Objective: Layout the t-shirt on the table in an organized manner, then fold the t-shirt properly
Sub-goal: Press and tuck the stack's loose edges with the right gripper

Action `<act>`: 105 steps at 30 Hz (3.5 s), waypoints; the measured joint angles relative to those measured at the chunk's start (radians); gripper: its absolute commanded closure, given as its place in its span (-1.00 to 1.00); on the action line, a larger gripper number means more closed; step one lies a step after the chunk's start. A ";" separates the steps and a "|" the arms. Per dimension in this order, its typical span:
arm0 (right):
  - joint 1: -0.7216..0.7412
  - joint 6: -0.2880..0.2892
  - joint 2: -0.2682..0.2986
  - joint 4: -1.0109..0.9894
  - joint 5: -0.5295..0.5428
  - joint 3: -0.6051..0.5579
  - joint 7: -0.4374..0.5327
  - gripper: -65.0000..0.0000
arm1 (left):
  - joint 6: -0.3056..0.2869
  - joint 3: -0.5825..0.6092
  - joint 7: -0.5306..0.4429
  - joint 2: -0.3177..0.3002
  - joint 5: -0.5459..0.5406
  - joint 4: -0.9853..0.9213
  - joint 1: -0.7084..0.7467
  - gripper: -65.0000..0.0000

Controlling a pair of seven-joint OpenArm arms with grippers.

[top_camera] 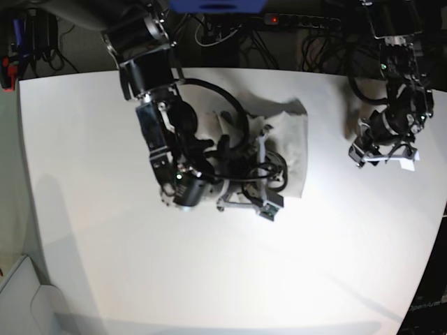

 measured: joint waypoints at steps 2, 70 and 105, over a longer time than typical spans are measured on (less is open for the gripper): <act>0.011 0.000 0.002 0.000 0.000 -0.043 0.005 0.88 | 0.000 0.000 -0.003 0.000 0.000 0.000 -0.001 0.27; 0.306 -0.007 0.000 -0.559 0.053 -0.232 0.523 0.65 | -0.004 -0.070 0.086 -0.010 -0.007 0.018 0.093 0.27; 0.008 -0.003 0.416 -0.155 0.057 -0.139 0.333 0.66 | -0.543 0.122 0.090 0.167 -0.002 0.187 -0.042 0.28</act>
